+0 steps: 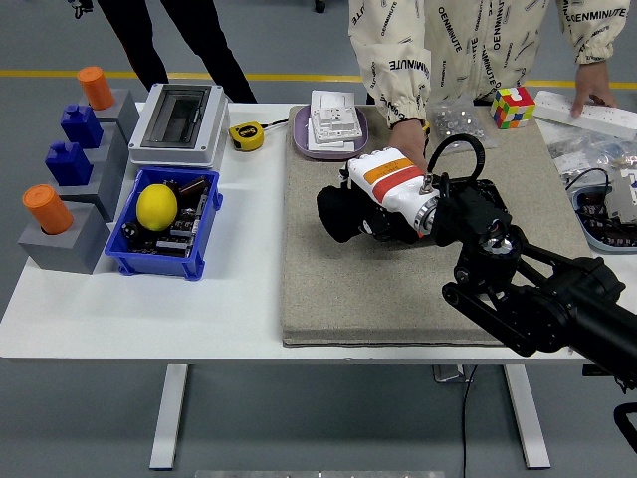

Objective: Pick the rag up,wipe the panel,place it on the desk

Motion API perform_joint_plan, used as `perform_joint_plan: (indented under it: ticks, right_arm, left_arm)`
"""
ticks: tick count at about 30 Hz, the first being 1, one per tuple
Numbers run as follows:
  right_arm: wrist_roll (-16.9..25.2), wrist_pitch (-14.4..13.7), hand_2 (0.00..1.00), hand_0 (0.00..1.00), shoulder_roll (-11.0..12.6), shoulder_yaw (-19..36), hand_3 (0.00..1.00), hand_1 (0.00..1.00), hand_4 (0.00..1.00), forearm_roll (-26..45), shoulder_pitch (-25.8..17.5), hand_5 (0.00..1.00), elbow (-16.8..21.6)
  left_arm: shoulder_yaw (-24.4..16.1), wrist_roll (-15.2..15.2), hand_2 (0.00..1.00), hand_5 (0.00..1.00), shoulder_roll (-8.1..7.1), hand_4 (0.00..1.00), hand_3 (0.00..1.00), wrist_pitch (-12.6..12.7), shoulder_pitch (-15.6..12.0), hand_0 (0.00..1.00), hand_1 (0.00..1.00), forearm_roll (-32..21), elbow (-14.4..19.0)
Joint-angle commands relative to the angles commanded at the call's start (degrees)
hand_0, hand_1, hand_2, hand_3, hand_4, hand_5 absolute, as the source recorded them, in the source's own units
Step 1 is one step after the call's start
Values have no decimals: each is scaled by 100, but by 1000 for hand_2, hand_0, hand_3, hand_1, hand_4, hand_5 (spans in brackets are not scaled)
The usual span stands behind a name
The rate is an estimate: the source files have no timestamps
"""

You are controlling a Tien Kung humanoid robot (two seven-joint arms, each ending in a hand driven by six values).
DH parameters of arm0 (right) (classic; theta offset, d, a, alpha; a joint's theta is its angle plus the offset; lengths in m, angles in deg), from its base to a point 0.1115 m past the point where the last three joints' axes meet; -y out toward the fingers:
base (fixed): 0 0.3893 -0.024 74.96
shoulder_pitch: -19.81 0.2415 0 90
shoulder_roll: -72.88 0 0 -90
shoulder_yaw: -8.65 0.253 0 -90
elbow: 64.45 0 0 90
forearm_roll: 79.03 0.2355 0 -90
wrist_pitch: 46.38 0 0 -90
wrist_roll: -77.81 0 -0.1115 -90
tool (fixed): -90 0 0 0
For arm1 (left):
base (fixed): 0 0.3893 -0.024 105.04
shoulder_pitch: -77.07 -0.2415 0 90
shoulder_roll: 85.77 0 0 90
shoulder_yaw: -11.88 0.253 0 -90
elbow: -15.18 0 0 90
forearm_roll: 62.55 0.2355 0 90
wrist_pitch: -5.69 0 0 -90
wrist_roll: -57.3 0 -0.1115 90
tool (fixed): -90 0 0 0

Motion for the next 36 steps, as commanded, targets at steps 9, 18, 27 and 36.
perform_joint_plan:
  ticks: [9, 18, 27, 36]
  right_arm:
    - [12, 1, 436, 225, 84, 66, 414, 357, 992, -4, -76, 53, -99]
    - [21, 9, 436, 225, 295, 205, 415, 357, 993, -38, -156, 53, -149]
    - [43, 22, 437, 224, 605, 444, 415, 359, 992, -62, -221, 53, -269]
    - [62, 43, 437, 226, 968, 769, 414, 358, 992, -110, -345, 53, -446]
  left_arm:
    - [18, 4, 723, 466, -2, 593, 566, -2, -5, 641, 689, -6, 0]
    - [14, 3, 723, 467, 0, 594, 566, -2, -26, 640, 689, -2, 0]
    - [7, 10, 724, 466, 10, 593, 566, -4, -24, 638, 689, -12, 0]
    - [-50, 7, 724, 465, 21, 592, 566, 1, -24, 639, 689, 5, 0]
